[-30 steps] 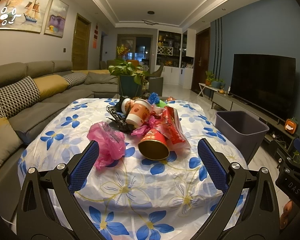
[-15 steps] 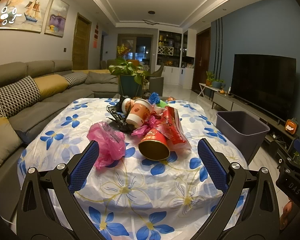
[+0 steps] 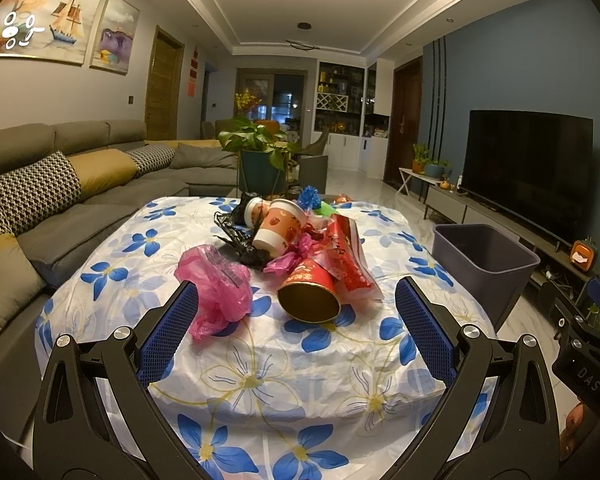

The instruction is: Collect trash

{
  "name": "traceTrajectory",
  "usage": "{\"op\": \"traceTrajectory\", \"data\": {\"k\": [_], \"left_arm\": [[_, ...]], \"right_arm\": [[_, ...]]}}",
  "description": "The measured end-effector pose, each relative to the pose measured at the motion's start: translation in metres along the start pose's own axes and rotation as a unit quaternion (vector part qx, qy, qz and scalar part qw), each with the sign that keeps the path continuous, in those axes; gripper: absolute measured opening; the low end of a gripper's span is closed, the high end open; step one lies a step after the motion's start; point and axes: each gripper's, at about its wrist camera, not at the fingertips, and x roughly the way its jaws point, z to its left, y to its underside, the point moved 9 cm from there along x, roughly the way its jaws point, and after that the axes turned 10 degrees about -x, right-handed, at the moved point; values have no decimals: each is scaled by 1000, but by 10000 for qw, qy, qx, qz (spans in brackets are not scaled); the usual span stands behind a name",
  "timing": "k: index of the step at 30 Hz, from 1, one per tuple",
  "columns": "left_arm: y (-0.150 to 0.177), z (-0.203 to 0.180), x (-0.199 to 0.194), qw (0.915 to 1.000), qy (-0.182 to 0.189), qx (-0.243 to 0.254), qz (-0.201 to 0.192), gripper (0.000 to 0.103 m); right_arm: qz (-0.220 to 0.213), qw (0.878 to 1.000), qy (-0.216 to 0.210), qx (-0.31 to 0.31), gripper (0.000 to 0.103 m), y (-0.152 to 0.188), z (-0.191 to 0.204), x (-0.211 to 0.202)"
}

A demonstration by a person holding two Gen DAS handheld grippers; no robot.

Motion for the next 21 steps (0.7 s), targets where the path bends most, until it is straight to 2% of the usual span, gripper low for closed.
{"op": "traceTrajectory", "data": {"k": [21], "left_arm": [[-2, 0, 2, 10000, 5, -8, 1, 97]], "right_arm": [[-54, 10000, -59, 11, 98, -1, 3, 7]]}}
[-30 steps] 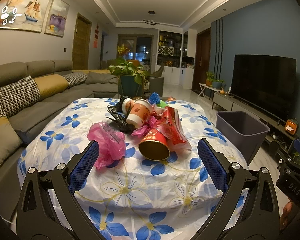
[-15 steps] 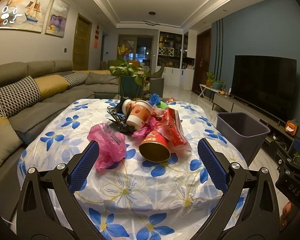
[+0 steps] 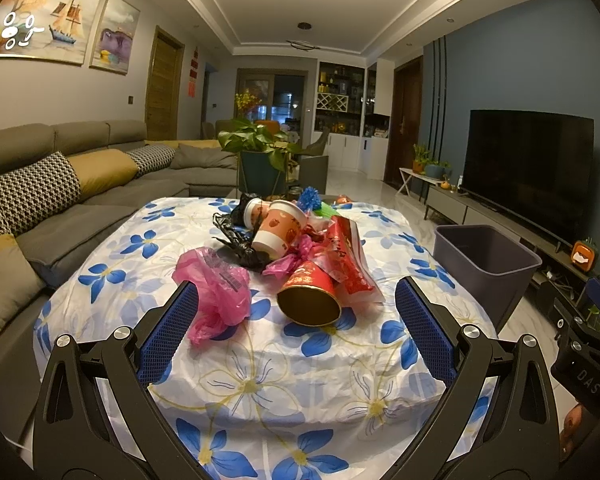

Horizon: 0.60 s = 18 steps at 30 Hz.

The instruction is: Collect trash

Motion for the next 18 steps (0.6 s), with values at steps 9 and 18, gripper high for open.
{"op": "traceTrajectory", "data": {"k": [9, 18], "left_arm": [[-4, 3, 9, 10000, -47, -32, 2, 97], [0, 32, 39, 9994, -249, -212, 62, 97]], "right_arm": [[-116, 9998, -160, 37, 98, -4, 4, 10], [-90, 9980, -625, 4, 98, -1, 31, 45]]}}
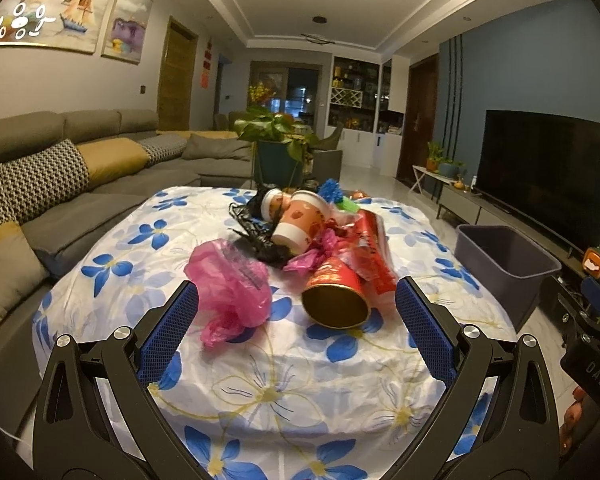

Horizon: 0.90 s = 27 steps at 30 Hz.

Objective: Collect trash
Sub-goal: 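Grasp the red snack wrapper with the right tool while the left tool approaches the pink bag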

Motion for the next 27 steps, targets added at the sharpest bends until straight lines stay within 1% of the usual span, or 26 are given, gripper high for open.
{"op": "traceTrajectory", "data": {"k": [5, 10, 13, 18, 20, 22, 24, 26, 27], "left_arm": [[-1, 14, 16, 9999, -120, -40, -46, 97], [-3, 28, 32, 9997, -224, -123, -62, 97], [-2, 37, 46, 9994, -270, -228, -25, 97], [-4, 47, 62, 9990, -372, -248, -83, 97], [-4, 52, 68, 9988, -421, -252, -91, 97], [-4, 55, 73, 9986, -435, -268, -95, 97], [-3, 58, 79, 9985, -464, -294, -69, 97], [-2, 60, 84, 9984, -461, -307, -61, 97], [-2, 60, 86, 9984, -468, -299, -63, 97]], "right_arm": [[4, 9995, -80, -317, 98, 2, 25, 31], [113, 9988, -313, -354, 98, 7, 43, 63], [193, 9982, -417, -387, 92, 10, 54, 81], [242, 9969, -583, -467, 89, 15, 71, 105], [304, 9962, -660, -484, 81, 18, 76, 113], [367, 9956, -716, -485, 78, 20, 81, 122], [407, 9951, -759, -494, 72, 22, 85, 129], [487, 9943, -800, -519, 64, 25, 89, 136], [543, 9936, -841, -528, 62, 27, 91, 140]]}}
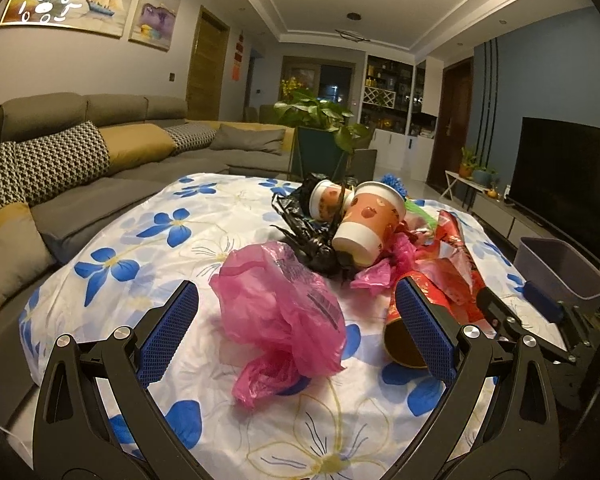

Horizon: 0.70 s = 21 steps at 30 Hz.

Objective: Collect trash
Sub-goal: 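Grasp the red snack wrapper with the right tool while the left tool approaches the pink bag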

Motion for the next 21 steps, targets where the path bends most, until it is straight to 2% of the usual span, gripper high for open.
{"op": "traceTrajectory", "data": {"k": [3, 5, 8, 12, 13, 21], "left_arm": [[0, 2, 7, 10000, -8, -7, 1, 97], [0, 2, 9, 10000, -2, -35, 23, 97], [1, 1, 12, 10000, 29, -55, 42, 97], [2, -4, 15, 10000, 80, -22, 49, 97], [3, -5, 16, 9999, 103, -20, 55, 97], [8, -21, 14, 9993, 328, 133, 78, 97]], "right_arm": [[105, 9999, -32, -56, 50, 2, 3, 10], [154, 9998, -87, -69, 37, 3, 5, 15], [217, 9996, -128, -128, 23, 5, 8, 21], [213, 9994, -118, -228, 13, 7, 8, 25], [207, 9994, -107, -244, 8, 7, 8, 24], [46, 9999, 53, -138, 3, 3, -9, 7]]}}
